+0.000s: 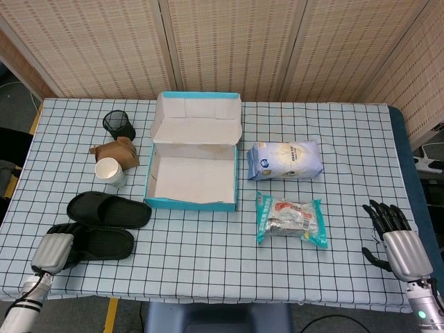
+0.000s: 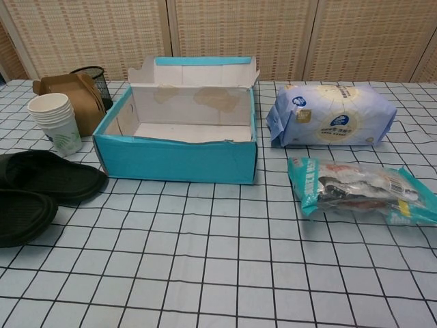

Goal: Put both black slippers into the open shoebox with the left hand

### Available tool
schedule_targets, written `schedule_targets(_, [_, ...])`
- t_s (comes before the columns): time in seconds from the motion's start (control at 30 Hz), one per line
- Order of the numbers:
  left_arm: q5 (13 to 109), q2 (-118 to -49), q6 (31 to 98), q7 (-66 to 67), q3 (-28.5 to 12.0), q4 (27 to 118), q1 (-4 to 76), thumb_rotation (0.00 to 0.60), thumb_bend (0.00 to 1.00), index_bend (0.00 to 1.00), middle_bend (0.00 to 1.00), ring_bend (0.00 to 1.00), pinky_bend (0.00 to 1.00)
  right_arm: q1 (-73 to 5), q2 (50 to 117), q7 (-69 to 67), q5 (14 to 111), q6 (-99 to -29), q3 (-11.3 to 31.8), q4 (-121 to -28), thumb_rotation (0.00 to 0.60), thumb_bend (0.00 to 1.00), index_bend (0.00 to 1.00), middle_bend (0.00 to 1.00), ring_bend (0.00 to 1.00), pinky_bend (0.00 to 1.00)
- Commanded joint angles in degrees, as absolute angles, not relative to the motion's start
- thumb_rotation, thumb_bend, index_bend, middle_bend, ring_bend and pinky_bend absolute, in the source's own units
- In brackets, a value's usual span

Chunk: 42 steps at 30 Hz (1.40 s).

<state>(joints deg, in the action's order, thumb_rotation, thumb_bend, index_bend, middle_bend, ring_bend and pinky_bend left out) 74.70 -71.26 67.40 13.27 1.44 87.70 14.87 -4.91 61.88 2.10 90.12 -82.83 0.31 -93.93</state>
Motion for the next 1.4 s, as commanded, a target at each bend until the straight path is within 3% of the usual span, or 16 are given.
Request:
schedule_targets(0.03, [75.5,-69.4,69.6,13.9,0.8,90.3,14.2,0.6,0.4,0.48,0.52,0.41,0.49,-4.9,61.8,2.0,90.1,-82.8,0.3,-93.9,0.6,0.18,0.0,0.0,0.0,0.0])
schedule_targets(0.4, [75.9,-58.5,72.1,11.1,-5.2,105.6,16.4,0.6,0.4,0.46,0.52,0.41,0.49,-5.2,61.0,0.1,89.9,-82.2,0.3,-94.1,0.6,0.18,0.0,0.0,0.0,0.0])
schedule_targets(0.73, [69.2,-56.4,59.7,9.9,-13.2,110.0,28.2,0.6,0.4,0.45,0.51,0.41,0.49,-5.0,60.2,-1.0,89.9,-83.0,0.6,-93.9,0.6,0.18,0.0,0.0,0.0,0.0])
schedule_targets(0.77, [66.5,-58.4,55.7,7.8,-16.4,109.1,32.7,0.6,0.4,0.45,0.51,0.41,0.49,-4.8,60.0,-1.4,89.5,-83.4,0.9,-93.9,0.6,0.18,0.0,0.0,0.0,0.0])
schedule_targets(0.9, [59.4,-60.6,47.1,4.5,-19.9,105.1,39.9,0.6,0.4,0.44,0.51,0.41,0.49,-4.6,60.0,-1.1,88.2,-83.6,1.5,-93.7,0.6,0.18,0.0,0.0,0.0,0.0])
schedule_targets(1.4, [50.1,-77.3,31.4,-5.8,-24.8,79.3,57.3,0.6,0.4,0.45,0.51,0.41,0.5,-6.5,60.4,-0.5,85.3,-78.4,1.7,-93.3,0.6,0.18,0.0,0.0,0.0,0.0])
